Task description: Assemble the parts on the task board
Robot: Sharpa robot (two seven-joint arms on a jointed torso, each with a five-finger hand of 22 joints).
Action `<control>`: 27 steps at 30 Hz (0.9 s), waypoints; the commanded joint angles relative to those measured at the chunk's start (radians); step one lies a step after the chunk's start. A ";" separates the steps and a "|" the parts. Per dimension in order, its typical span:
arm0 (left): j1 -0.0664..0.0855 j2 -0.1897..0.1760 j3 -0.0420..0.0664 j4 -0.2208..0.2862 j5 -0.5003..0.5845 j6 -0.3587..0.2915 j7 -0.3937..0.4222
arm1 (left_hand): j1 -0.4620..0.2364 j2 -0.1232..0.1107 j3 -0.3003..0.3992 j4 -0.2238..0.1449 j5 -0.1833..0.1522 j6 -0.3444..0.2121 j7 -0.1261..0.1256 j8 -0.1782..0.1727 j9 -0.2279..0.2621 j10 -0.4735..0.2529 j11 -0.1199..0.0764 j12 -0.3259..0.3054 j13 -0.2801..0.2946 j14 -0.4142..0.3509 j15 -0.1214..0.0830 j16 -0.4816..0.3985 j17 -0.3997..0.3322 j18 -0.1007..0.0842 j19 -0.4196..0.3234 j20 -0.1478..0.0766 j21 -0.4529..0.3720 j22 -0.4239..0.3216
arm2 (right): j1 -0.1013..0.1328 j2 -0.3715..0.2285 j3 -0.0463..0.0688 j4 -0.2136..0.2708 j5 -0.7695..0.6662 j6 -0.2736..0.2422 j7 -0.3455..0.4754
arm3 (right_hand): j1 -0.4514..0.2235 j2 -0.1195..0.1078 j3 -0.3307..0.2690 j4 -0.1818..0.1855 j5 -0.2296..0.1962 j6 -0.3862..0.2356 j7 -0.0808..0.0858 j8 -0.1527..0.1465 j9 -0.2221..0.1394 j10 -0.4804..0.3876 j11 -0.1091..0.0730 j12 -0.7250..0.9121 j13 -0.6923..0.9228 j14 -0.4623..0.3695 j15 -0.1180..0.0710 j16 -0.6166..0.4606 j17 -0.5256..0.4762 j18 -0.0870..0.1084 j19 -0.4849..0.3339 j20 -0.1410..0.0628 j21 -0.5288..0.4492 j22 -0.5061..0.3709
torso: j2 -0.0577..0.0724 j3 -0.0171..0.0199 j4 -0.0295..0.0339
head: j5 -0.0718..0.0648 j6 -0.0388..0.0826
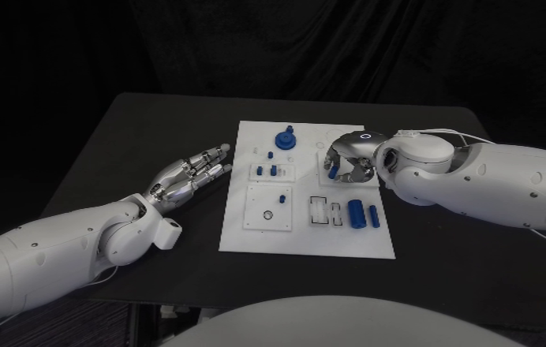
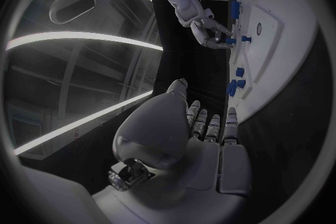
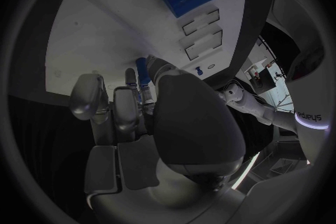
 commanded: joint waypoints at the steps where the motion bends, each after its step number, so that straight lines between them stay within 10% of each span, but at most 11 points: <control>1: -0.002 0.002 0.001 0.001 0.006 0.018 0.062 | -0.010 0.002 0.006 0.000 0.000 0.002 0.004 0.001 0.001 0.002 0.003 0.001 0.001 0.002 0.006 -0.001 -0.001 0.007 0.002 0.006 0.003 0.000 | -0.003 0.002 0.000 -0.002 0.000 -0.032 0.019 | 0.000 0.009 0.017 -0.004 0.004 0.053 0.002 0.024 0.015 0.035 -0.008 -0.010 0.002 0.007 -0.009 0.009 0.007 -0.008 0.007 -0.009 0.012 0.140 | 0.000 -0.0012 0.0010 | -0.001 0.000; 20: -0.007 0.005 0.001 -0.003 0.006 0.023 0.055 | -0.013 0.002 0.008 0.002 -0.005 0.005 0.009 0.002 0.001 0.004 0.009 0.004 0.001 0.003 0.010 -0.001 -0.001 0.007 0.004 0.010 0.004 0.001 | -0.001 -0.017 0.001 0.029 0.000 -0.186 0.045 | 0.048 0.038 0.075 -0.082 0.037 0.206 0.008 0.090 0.089 0.207 -0.053 -0.062 0.005 0.018 -0.048 -0.010 -0.006 -0.010 0.018 -0.047 0.023 0.143 | -0.001 -0.0015 -0.0024 | 0.008 0.000; 27: -0.008 0.003 0.001 0.000 0.006 0.021 0.055 | -0.014 0.002 0.008 0.002 -0.006 0.006 0.009 0.002 0.001 0.004 0.010 0.004 0.002 0.004 0.010 0.000 -0.001 0.007 0.004 0.010 0.004 0.002 | 0.043 -0.051 0.001 0.113 0.000 -0.199 0.030 | 0.048 0.033 0.079 -0.090 0.036 0.213 0.007 0.089 0.095 0.218 -0.055 -0.076 0.004 0.020 -0.050 -0.012 -0.006 -0.011 0.020 -0.050 0.025 0.143 | -0.004 -0.0011 -0.0026 | 0.014 0.000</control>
